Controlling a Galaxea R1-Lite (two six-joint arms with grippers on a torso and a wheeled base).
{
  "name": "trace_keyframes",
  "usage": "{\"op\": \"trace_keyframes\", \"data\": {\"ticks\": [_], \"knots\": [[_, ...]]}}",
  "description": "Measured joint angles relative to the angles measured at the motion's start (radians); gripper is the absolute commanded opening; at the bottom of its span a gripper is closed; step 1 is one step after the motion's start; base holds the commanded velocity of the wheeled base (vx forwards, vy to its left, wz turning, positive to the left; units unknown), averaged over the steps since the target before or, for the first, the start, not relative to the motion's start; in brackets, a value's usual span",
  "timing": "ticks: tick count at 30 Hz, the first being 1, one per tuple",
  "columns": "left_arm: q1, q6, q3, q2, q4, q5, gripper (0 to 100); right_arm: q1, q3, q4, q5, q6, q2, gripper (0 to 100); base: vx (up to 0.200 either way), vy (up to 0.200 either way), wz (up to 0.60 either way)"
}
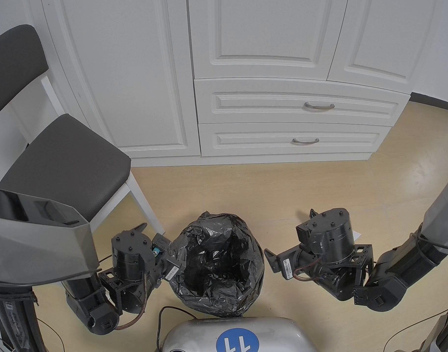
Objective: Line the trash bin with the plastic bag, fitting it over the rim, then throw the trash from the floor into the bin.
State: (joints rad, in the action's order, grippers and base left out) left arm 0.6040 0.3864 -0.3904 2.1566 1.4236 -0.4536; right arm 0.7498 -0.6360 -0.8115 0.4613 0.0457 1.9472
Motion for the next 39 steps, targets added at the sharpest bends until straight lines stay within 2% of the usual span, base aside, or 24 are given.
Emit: {"op": "trace_keyframes", "data": {"ticks": [7, 11, 17, 23, 26, 28, 32, 39], "knots": [[0.009, 0.037, 0.029, -0.115, -0.001, -0.014, 100, -0.012, 0.06, -0.055, 0.044, -0.097, -0.066, 100, 0.0, 0.0, 0.0], [0.007, 0.052, 0.036, -0.172, -0.001, -0.031, 100, -0.055, 0.104, -0.107, 0.047, -0.17, -0.13, 100, 0.0, 0.0, 0.0], [0.004, 0.058, 0.04, -0.251, -0.001, -0.036, 100, -0.204, 0.119, -0.134, 0.034, -0.23, -0.197, 100, 0.0, 0.0, 0.0], [0.004, 0.075, 0.046, -0.33, -0.001, -0.038, 100, -0.378, 0.073, -0.139, -0.049, -0.25, -0.206, 100, 0.0, 0.0, 0.0], [0.004, 0.083, 0.051, -0.366, -0.001, -0.038, 100, -0.453, 0.036, -0.138, -0.076, -0.253, -0.182, 100, 0.0, 0.0, 0.0], [0.006, 0.094, 0.059, -0.411, -0.001, -0.038, 100, -0.531, -0.031, -0.137, -0.101, -0.255, -0.103, 100, 0.0, 0.0, 0.0], [0.007, 0.101, 0.065, -0.447, -0.001, -0.038, 100, -0.589, -0.112, -0.136, -0.116, -0.254, 0.002, 100, 0.0, 0.0, 0.0], [0.009, 0.112, 0.073, -0.512, 0.0, -0.033, 100, -0.691, -0.413, -0.11, -0.137, -0.218, 0.309, 100, 0.0, 0.0, 0.0]]}}
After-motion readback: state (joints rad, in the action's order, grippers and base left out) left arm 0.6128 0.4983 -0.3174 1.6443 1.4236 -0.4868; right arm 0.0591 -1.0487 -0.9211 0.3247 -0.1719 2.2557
